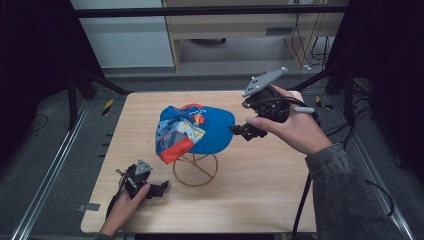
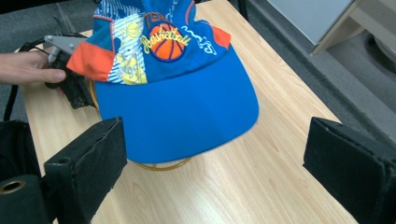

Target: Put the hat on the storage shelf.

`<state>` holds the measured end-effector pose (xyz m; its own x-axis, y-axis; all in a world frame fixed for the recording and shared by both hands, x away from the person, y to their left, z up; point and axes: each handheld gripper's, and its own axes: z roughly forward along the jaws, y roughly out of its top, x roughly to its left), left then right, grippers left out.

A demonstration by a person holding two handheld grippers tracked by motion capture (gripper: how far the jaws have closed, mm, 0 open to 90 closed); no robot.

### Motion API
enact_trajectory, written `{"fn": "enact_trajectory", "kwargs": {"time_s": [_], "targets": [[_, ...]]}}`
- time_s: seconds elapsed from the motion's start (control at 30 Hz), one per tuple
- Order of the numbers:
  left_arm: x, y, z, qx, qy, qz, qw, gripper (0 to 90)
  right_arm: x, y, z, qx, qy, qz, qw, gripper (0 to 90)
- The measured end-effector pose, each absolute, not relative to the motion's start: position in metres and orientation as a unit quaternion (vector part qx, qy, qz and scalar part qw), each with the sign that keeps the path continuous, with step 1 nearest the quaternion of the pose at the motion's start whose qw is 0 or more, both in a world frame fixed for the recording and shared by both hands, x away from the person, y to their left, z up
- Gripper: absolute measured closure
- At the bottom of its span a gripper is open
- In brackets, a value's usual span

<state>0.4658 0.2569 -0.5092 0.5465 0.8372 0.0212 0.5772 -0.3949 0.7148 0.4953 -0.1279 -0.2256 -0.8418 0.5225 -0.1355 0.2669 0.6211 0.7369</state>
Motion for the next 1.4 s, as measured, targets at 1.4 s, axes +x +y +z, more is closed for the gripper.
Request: {"fn": "enact_trajectory", "kwargs": {"time_s": [1.4], "targets": [[0.465, 0.257, -0.509, 0.813, 0.436, 0.192, 0.335, 0.0, 0.477, -0.220, -0.359, 0.359, 0.827, 0.372, 0.222, 13.3]]}}
